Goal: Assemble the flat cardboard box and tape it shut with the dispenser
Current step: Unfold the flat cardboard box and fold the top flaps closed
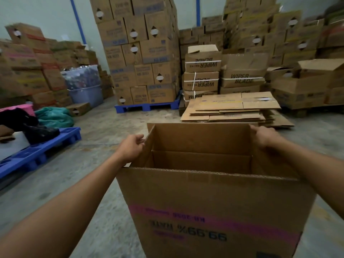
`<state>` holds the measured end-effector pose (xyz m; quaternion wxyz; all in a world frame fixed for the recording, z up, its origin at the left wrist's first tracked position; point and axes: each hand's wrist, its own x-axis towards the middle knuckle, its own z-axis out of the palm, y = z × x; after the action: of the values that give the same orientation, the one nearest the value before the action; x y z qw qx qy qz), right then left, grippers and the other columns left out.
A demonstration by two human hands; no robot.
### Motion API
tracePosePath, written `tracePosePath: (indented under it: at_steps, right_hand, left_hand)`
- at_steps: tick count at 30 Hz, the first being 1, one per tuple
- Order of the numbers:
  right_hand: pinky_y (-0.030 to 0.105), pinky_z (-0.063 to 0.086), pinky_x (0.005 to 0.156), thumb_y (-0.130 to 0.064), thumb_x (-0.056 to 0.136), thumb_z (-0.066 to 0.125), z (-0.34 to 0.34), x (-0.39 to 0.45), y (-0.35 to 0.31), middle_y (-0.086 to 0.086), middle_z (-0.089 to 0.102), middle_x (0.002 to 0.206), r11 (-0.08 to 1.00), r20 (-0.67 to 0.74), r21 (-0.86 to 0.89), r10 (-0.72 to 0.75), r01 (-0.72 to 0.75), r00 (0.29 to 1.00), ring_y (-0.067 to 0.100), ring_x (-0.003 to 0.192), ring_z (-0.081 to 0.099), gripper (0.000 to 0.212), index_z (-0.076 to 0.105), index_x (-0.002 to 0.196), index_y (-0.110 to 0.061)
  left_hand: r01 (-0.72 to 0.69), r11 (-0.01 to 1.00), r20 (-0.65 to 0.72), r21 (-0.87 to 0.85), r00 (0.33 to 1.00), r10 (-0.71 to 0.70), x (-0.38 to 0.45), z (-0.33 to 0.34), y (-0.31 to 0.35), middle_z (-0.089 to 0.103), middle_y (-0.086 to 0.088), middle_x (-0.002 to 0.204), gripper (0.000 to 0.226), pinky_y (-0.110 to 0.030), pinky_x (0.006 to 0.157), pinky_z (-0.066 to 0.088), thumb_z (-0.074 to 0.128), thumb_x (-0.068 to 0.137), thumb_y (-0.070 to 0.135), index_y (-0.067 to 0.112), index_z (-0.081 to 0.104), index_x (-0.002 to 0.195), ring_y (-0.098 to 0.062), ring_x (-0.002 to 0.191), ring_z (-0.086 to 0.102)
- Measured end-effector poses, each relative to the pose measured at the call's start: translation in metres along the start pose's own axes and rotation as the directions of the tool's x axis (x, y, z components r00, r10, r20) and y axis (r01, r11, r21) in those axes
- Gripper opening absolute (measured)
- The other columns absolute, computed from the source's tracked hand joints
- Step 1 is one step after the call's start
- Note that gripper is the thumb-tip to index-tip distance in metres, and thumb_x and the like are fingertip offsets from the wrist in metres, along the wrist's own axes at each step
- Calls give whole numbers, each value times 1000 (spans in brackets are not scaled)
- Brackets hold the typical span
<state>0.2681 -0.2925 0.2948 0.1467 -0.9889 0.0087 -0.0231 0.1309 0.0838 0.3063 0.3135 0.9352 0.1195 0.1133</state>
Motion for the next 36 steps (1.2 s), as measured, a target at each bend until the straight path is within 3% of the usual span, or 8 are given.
tracePosePath:
  at_steps: [6, 10, 13, 19, 26, 29, 34, 36]
  right_hand:
    - [33, 48, 61, -14, 99, 45, 2, -9, -2, 15, 55, 110, 977, -8, 214, 6, -4, 1000, 22, 78, 54, 56, 30, 151, -27]
    - [52, 54, 75, -52, 100, 29, 0, -56, -9, 23, 41, 141, 729, 347, 639, 10, -244, 938, 44, 117, 53, 59, 20, 153, -28]
    - [59, 37, 104, -62, 96, 26, 13, -82, -7, 18, 32, 154, 816, 484, 526, -56, -240, 873, 39, 137, 37, 70, 15, 154, -25]
    - [48, 10, 118, -56, 100, 16, 73, -109, 0, 8, 5, 164, 989, 492, 45, -142, 138, 859, 33, 148, 10, 64, 6, 156, -28]
    - [74, 1, 106, -83, 77, 0, 112, -114, 13, -10, -16, 160, 985, 359, -134, -57, 111, 932, 33, 148, -13, 76, -9, 146, -53]
    - [73, -1, 106, -96, 38, -18, 127, -99, 25, 1, -25, 160, 968, 380, -241, 29, 69, 924, 35, 144, -26, 110, -19, 140, -56]
    - [70, 0, 109, -92, 57, -10, 130, -93, 21, 8, -21, 161, 957, 371, -285, 66, 46, 926, 40, 144, -22, 98, -17, 145, -50]
    - [66, 7, 112, -82, 80, 10, 105, -99, 6, 14, 2, 163, 944, 398, -319, 51, 86, 916, 46, 146, 3, 84, 4, 152, -40]
  left_hand:
    - [72, 994, 136, -78, 989, -61, -9, 2, 6, 68, -4, 104, 36, -42, 87, 55, 46, 101, 26, 16, 53, 135, -23, 93, 67]
    - [134, 988, 384, -78, 918, -94, -21, 3, -2, 40, -6, 151, 72, -45, 109, 38, 44, 95, 54, 28, 14, 154, -30, 133, 45]
    - [147, 982, 511, -116, 857, -68, -34, 8, -7, 29, 3, 156, 80, -46, 112, 32, 41, 90, 64, 40, -1, 153, -28, 139, 37]
    - [-22, 973, 648, 231, 749, -137, -56, 39, -21, -14, -3, 162, 100, -44, 118, 10, 46, 83, 70, 43, -28, 145, -28, 150, 4]
    - [-160, 837, 620, 524, 745, -246, -68, 73, -20, -21, -4, 161, 84, -58, 115, -1, 20, 75, 87, 55, -20, 142, -45, 146, -7]
    - [-188, 821, 651, 540, 711, -265, -80, 77, -18, -19, -2, 162, 76, -59, 113, -6, 14, 79, 83, 55, -7, 146, -45, 144, -16]
    - [-215, 792, 661, 571, 692, -289, -89, 75, -15, -17, -3, 162, 75, -57, 114, -7, 10, 80, 81, 53, -4, 148, -46, 144, -15]
    - [-224, 788, 667, 573, 687, -290, -88, 72, -10, -16, -4, 162, 71, -55, 114, -6, 10, 84, 78, 50, -4, 149, -44, 145, -14]
